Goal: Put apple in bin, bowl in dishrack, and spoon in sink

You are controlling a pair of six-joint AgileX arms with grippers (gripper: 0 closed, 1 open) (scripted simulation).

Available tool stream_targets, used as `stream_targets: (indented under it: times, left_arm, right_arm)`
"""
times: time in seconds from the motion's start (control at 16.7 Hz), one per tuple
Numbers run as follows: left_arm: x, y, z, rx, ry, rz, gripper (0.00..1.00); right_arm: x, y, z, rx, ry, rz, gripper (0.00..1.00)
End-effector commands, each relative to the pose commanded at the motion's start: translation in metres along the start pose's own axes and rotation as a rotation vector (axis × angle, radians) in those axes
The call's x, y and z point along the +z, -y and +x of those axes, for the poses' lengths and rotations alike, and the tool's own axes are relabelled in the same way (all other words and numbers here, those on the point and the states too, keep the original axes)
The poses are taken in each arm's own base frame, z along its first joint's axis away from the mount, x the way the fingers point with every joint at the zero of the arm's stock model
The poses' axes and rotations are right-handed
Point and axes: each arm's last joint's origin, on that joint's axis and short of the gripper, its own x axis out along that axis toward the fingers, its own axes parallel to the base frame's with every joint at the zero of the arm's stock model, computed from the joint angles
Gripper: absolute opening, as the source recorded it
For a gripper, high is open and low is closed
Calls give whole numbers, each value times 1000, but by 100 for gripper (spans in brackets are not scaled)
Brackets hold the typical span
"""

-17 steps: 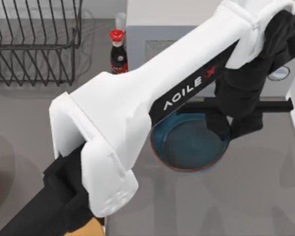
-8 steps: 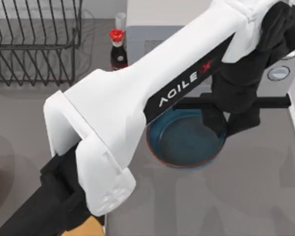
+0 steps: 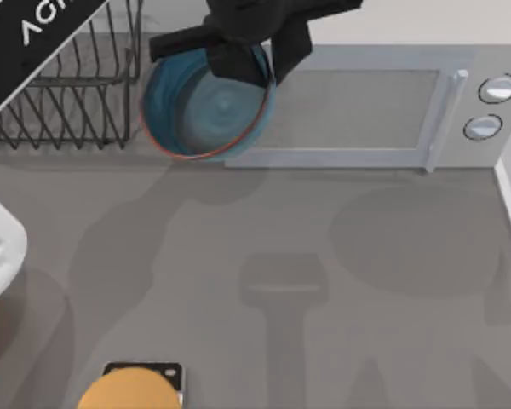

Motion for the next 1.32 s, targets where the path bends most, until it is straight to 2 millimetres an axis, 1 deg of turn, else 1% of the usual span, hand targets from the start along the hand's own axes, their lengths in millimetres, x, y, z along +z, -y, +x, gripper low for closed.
stream_targets:
  times: [0.12, 0.18, 0.3, 0.36, 0.48, 0.6, 0.66, 0.78, 0.96, 1.08, 1.14, 1.32]
  left_arm:
    - [22, -51, -36, -68, 144, -39, 0]
    - [28, -78, -55, -97, 227, -52, 0]
    - [28, -129, -90, -138, 407, -60, 0]
    - [23, -153, -106, -147, 499, -55, 0]
    - [6, -193, -131, -146, 680, -28, 0]
    - [-18, -223, -151, -123, 849, 19, 0]
    - [-31, -235, -159, -106, 927, 49, 0]
    - [-56, -252, -171, -63, 1068, 114, 0]
    - [-88, -266, -180, 10, 1225, 208, 0]
    - [-100, -271, -181, 45, 1282, 251, 0]
    - [-103, -272, -181, 54, 1295, 261, 0]
    - [-104, -272, -181, 56, 1299, 264, 0]
  right_arm:
    - [0, 0, 0, 0, 0, 0, 100]
    - [0, 0, 0, 0, 0, 0, 100]
    - [0, 0, 0, 0, 0, 0, 100]
    - [0, 0, 0, 0, 0, 0, 100]
    - [0, 0, 0, 0, 0, 0, 100]
    - [0, 0, 0, 0, 0, 0, 100]
    - [0, 0, 0, 0, 0, 0, 100]
    - [0, 0, 0, 0, 0, 0, 100]
    - [0, 0, 0, 0, 0, 0, 100]
    - [0, 0, 0, 0, 0, 0, 100]
    - [0, 0, 0, 0, 0, 0, 100]
    - [0, 0, 0, 0, 0, 0, 100]
